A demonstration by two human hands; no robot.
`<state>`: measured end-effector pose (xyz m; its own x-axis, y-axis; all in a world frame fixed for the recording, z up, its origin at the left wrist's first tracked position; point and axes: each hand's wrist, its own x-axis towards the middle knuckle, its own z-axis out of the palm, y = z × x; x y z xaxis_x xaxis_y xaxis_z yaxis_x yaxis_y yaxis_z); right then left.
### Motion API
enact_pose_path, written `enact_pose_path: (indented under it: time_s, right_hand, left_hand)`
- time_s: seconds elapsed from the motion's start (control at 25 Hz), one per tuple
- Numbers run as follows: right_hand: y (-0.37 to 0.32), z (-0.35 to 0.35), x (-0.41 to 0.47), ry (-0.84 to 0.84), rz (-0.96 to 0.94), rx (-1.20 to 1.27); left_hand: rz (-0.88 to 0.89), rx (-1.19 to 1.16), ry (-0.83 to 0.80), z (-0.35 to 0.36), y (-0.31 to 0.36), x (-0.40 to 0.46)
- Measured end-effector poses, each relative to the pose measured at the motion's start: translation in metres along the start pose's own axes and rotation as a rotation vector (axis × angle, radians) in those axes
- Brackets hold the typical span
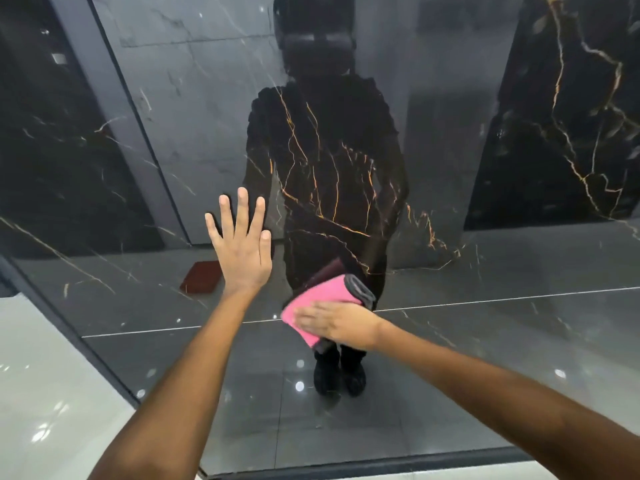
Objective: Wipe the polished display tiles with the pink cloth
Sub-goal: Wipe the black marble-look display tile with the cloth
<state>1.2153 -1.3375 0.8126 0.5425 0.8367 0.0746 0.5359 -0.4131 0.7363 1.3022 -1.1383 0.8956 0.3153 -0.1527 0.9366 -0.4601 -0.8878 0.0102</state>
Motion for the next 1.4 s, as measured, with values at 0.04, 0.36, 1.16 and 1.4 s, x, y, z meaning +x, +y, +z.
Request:
enact_pose_path:
  time_s: [0.04,0.36,1.16,1.4]
  right_hand:
    - [-0.005,0.011,-0.015,0.003,-0.033,-0.005]
    - [0.05,0.003,-0.07,0.31,0.632,0.001]
    - [0.097,0.006,-0.175,0.34,0.691,-0.022]
    - [0.088,-0.015,-0.121,0.538,1.184,0.29]
  left_hand:
    - [-0.006,0.031,-0.006,0.001,0.0,-0.001]
    - [0.019,0.062,0.003,0.005,0.002,-0.002]
    - [0.115,-0.072,0.008,0.035,0.101,0.004]
    - [0.117,-0.057,0.018,0.039,0.1,0.001]
